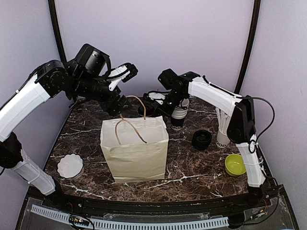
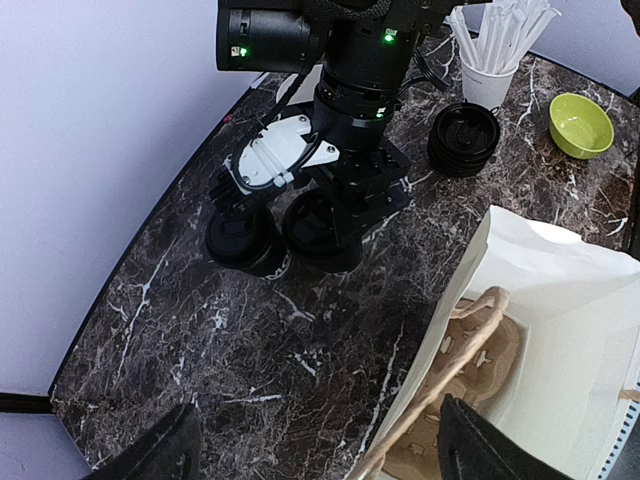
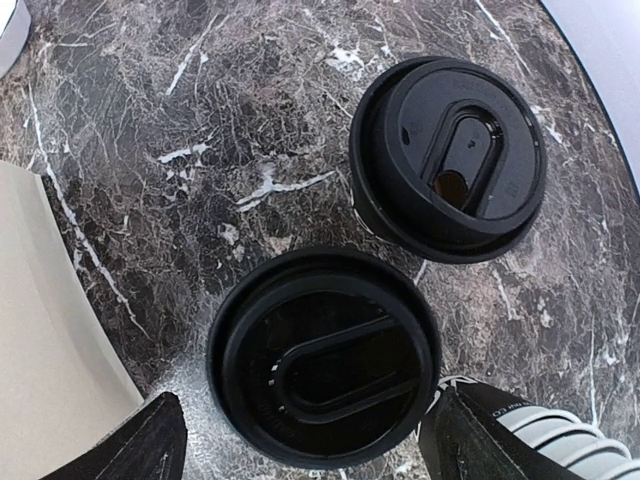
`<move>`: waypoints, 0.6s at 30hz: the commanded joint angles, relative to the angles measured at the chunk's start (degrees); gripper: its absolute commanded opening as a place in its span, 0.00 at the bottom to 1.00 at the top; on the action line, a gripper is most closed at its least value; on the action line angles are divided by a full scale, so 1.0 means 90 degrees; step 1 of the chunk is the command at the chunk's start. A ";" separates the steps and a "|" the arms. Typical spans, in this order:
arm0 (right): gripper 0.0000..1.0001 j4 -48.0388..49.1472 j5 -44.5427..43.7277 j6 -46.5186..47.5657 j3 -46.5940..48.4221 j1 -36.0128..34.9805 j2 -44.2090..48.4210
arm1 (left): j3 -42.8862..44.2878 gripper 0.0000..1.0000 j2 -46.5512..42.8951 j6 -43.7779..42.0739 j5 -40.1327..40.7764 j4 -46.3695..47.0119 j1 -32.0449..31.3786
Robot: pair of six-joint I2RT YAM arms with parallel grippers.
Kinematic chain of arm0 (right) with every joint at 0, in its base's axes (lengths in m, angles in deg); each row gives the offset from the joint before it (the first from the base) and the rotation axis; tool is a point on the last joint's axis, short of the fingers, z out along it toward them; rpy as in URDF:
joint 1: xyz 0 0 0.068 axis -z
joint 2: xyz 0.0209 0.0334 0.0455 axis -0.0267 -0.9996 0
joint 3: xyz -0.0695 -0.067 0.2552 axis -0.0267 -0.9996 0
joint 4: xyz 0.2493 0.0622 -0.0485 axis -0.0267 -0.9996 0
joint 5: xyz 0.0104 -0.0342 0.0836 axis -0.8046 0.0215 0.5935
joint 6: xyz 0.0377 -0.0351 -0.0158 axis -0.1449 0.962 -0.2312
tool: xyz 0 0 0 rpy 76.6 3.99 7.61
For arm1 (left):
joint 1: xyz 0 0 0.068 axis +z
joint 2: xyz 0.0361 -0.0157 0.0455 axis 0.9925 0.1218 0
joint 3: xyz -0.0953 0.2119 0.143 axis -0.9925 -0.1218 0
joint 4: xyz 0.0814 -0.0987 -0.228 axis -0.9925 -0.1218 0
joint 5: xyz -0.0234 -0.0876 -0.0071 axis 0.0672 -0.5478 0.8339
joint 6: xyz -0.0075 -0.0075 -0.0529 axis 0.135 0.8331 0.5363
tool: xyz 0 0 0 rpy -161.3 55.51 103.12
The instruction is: Pack the takeout coffee
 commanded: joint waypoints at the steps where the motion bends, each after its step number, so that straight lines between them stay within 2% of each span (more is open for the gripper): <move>1: 0.88 -0.0157 0.0151 0.0073 0.0225 -0.0037 -0.0265 | 0.0179 0.84 0.0004 -0.0027 -0.0039 -0.0179 0.0016; 10: 0.92 -0.0252 -0.0037 0.0037 0.0124 -0.0060 -0.0528 | -0.0058 0.84 -0.0065 -0.0010 -0.0072 -0.0065 0.0015; 18: 0.74 -0.0168 -0.0056 -0.0021 -0.0119 -0.0060 -0.0189 | -0.0241 0.84 -0.0166 -0.0024 -0.0032 0.0028 0.0018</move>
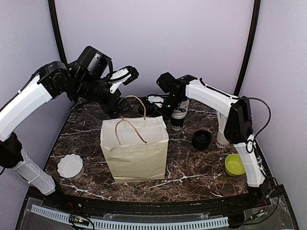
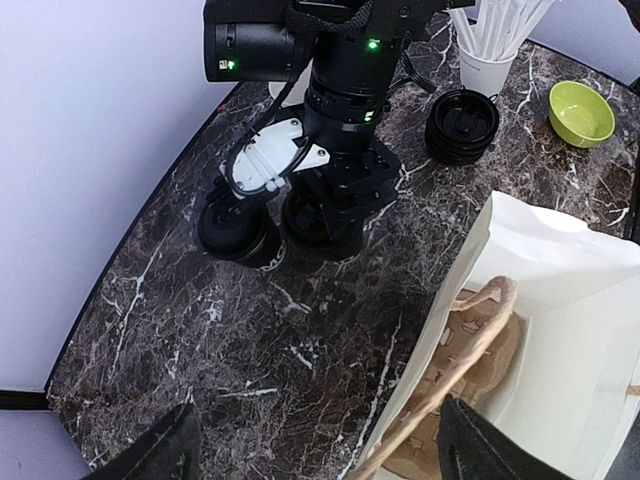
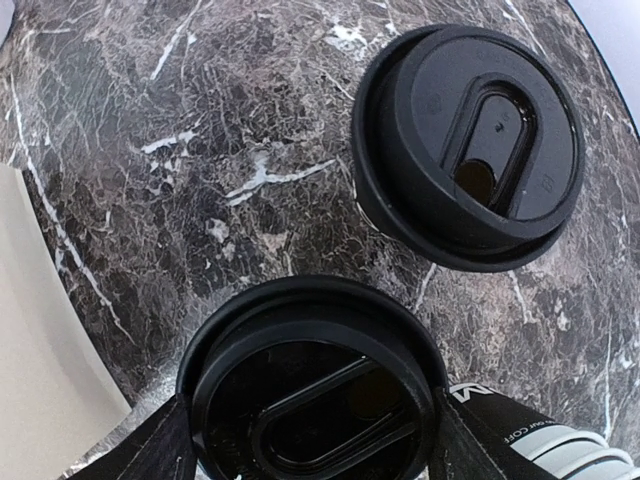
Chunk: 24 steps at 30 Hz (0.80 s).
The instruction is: Pack the takeout coffee
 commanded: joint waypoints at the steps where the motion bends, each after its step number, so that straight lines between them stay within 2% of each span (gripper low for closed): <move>1: 0.73 -0.0176 0.0011 -0.0054 -0.0215 -0.0056 0.0207 | -0.0167 0.84 -0.0244 -0.0027 -0.0010 0.0110 0.0016; 12: 0.65 -0.0115 0.0138 -0.0112 -0.1003 -0.0082 0.1237 | -0.0173 0.84 -0.0298 -0.0053 0.0037 0.0136 0.0021; 24: 0.64 0.0243 0.0388 0.0293 -0.3712 -0.0077 0.3225 | 0.0149 0.84 -0.0070 -0.0087 0.0047 0.0295 0.0023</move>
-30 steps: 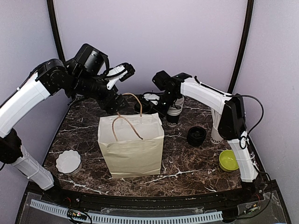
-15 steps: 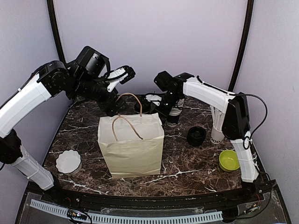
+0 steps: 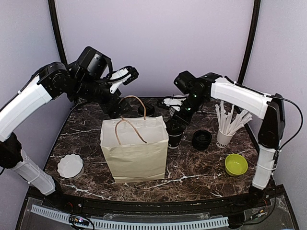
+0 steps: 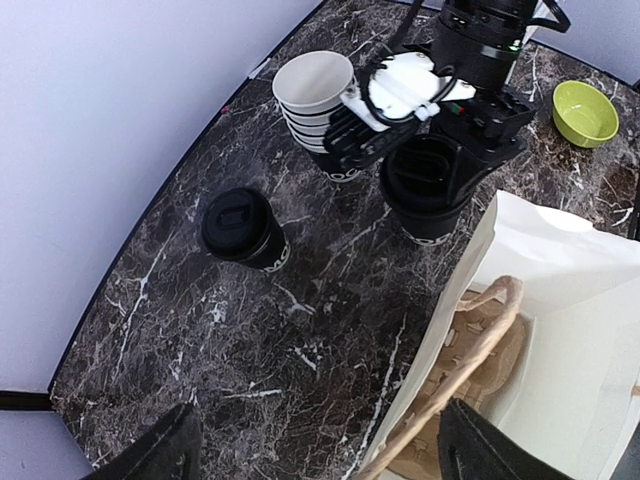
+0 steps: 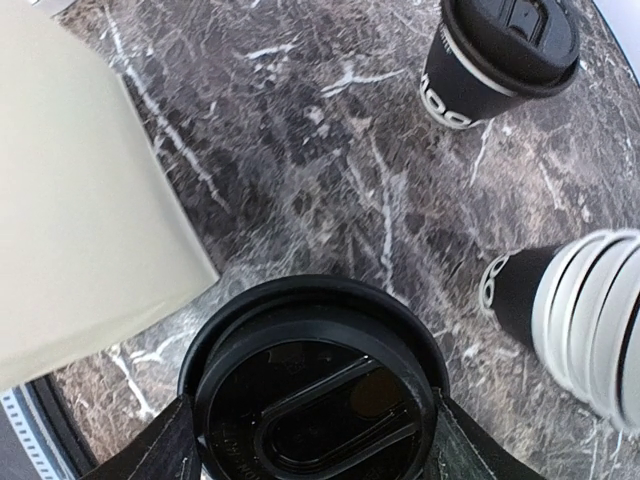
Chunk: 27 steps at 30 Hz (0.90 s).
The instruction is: Pack the takeout coffee
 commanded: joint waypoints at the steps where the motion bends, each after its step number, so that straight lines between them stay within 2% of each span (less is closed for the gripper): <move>1: 0.64 0.0191 0.0229 0.0347 -0.0938 -0.0070 0.0719 | 0.0324 0.84 -0.0003 -0.0025 -0.0050 0.0220 0.0024; 10: 0.64 0.0563 0.0915 0.1522 -0.2816 -0.0070 0.2052 | 0.0248 0.84 -0.0053 0.0051 -0.0326 0.0716 0.0024; 19: 0.68 0.0252 0.1216 0.2450 -0.3318 -0.0152 0.2283 | 0.0180 0.84 -0.0125 0.0049 -0.0381 0.0790 0.0021; 27: 0.80 -0.0151 0.0900 0.2958 -0.3339 -0.0432 0.2366 | 0.0007 0.85 -0.0241 0.0073 -0.0382 0.0838 0.0022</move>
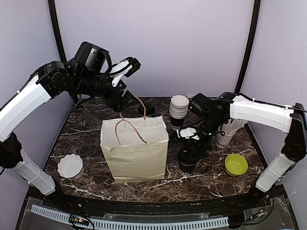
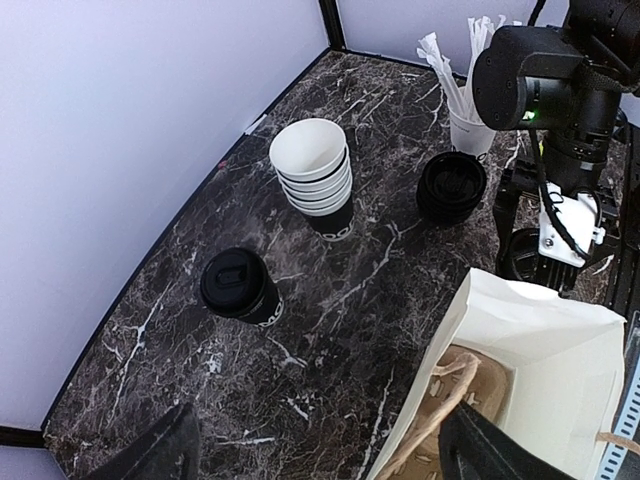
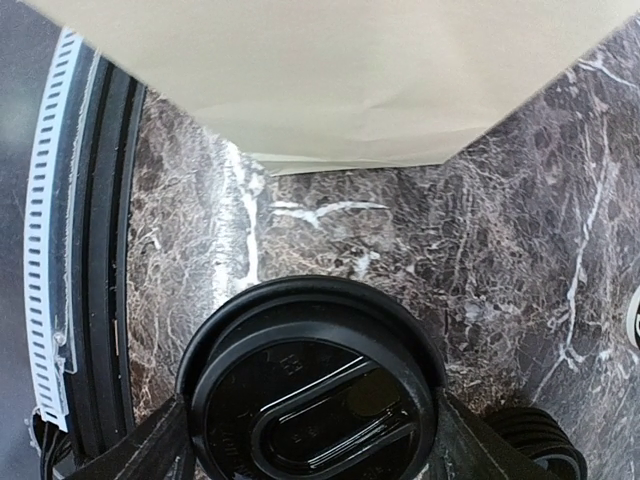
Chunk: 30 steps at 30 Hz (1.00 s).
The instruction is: Pack the takeout coffee
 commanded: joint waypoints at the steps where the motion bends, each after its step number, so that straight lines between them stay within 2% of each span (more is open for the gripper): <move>1: 0.82 -0.0330 -0.0103 0.0424 0.0109 -0.0194 0.0212 | -0.0126 0.85 -0.0273 0.0060 -0.0048 0.0106 0.0016; 4: 0.97 -0.0650 -0.0163 0.0565 0.0386 -0.0230 0.0128 | -0.0182 0.85 -0.0294 0.0025 -0.0001 0.0078 0.0015; 5: 0.98 -0.0732 -0.0177 0.0584 0.0454 -0.0236 0.0098 | -0.0192 0.85 -0.0314 0.0016 0.0004 0.0079 0.0020; 12: 0.99 -0.1028 -0.0409 0.0541 0.0968 -0.0240 0.0112 | -0.0294 0.85 -0.0432 -0.0024 0.0249 0.0123 0.0022; 16: 0.98 -0.0332 -0.0936 -0.0377 0.1280 -0.0219 0.0168 | -0.0400 0.88 -0.0513 0.0005 0.0711 0.0298 0.0021; 18: 0.98 -0.0499 -0.0086 -0.0616 0.1521 -0.0040 0.0017 | -0.0390 0.89 -0.0460 0.0101 0.1046 0.0364 0.0083; 21: 0.98 -0.0924 0.0645 -0.0378 0.1656 0.0014 -0.0124 | -0.0395 0.90 -0.0451 0.0287 0.1322 0.0524 0.0212; 26: 0.88 -0.0989 0.0064 0.0312 0.1135 -0.0207 0.0036 | -0.0591 0.93 -0.0646 0.0464 0.1775 0.0844 0.0364; 30: 0.88 -0.1133 -0.0119 0.0663 0.0703 -0.0468 0.0212 | -0.0721 0.94 -0.0790 0.0498 0.1872 0.1058 0.0455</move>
